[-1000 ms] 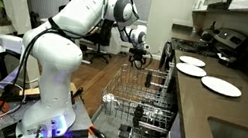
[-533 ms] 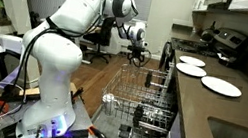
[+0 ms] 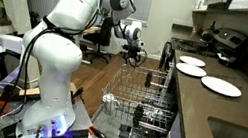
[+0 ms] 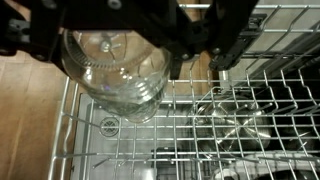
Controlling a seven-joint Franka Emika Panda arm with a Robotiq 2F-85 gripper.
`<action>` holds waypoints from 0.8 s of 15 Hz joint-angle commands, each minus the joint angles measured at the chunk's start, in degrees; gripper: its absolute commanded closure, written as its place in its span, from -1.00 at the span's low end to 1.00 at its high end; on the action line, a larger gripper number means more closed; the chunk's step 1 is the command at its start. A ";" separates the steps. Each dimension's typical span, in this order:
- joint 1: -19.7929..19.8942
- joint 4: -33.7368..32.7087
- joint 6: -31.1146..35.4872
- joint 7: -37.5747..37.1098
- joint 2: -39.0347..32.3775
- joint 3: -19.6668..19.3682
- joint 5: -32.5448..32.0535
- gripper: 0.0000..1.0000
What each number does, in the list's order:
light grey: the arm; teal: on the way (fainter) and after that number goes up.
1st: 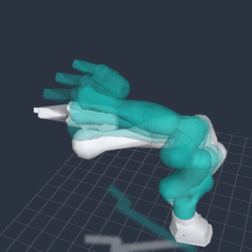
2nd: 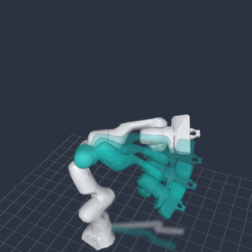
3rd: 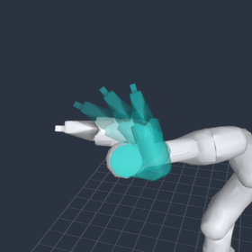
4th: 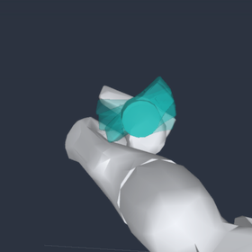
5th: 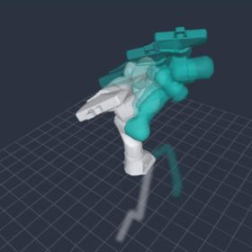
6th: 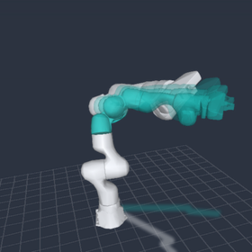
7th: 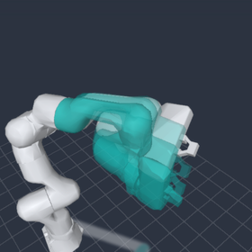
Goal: Move the glass jar in the dishwasher to the right
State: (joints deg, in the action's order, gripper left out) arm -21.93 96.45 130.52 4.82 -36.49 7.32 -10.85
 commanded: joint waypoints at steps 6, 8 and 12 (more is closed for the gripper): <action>1.81 15.96 9.35 -4.83 9.56 0.85 -0.14 -0.23; 2.11 18.09 10.94 -5.16 10.65 0.89 -0.19 -0.23; 2.19 16.98 10.53 -4.63 8.76 0.93 -0.58 -0.73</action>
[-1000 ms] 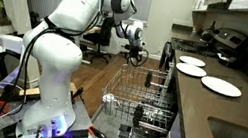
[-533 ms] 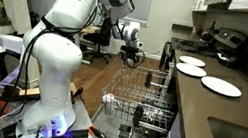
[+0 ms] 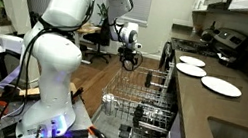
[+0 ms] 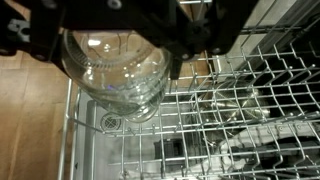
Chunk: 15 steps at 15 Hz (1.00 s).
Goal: Move the glass jar in the dishwasher to the right
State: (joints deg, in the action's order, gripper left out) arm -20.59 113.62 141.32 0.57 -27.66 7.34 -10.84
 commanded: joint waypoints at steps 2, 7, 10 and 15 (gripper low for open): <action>1.01 1.08 0.30 -0.40 0.78 0.93 -0.59 -0.73; 1.13 1.60 0.39 -0.52 0.94 0.96 -0.36 -0.23; 1.27 2.38 1.12 -0.94 0.93 0.86 -0.12 -0.23; 1.52 3.60 2.11 -1.55 1.31 0.71 -0.01 -0.23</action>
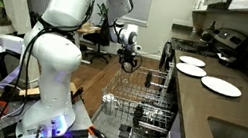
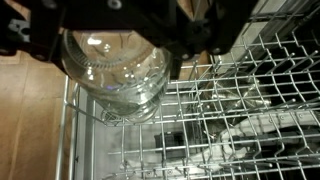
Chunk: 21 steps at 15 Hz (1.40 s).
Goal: Move the glass jar in the dishwasher to the right
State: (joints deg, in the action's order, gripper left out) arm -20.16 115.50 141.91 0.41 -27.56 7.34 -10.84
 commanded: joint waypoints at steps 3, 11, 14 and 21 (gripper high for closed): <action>1.22 2.53 1.96 -2.20 1.46 0.62 0.00 -0.23; 1.13 3.66 2.28 -4.61 2.06 0.26 -0.22 -0.23; 1.09 3.85 2.73 -4.89 1.90 0.27 -0.32 -0.23; 0.92 2.39 4.53 -4.50 -0.05 -0.61 -1.39 -0.23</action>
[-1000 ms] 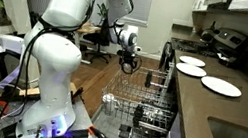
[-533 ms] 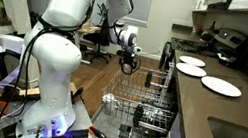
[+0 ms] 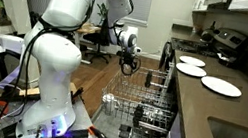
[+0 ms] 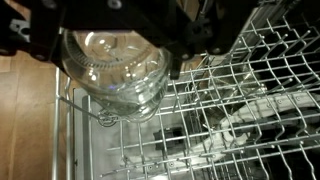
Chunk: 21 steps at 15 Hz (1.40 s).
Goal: Move the glass jar in the dishwasher to the right
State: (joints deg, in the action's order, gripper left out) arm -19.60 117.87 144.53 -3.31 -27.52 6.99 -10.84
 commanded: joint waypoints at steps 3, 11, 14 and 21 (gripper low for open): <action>0.89 -0.65 2.17 0.21 -1.01 -0.01 -0.93 -0.23; 1.39 -1.80 4.00 0.94 -3.85 -0.33 -0.57 -0.23; 1.32 -2.15 4.44 0.80 -4.57 -0.52 -0.70 -0.23; 1.37 -3.02 4.70 0.89 -5.83 -0.54 -0.60 -0.23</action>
State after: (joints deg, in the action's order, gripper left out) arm -19.17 116.33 147.50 -3.30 -32.29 6.75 -10.84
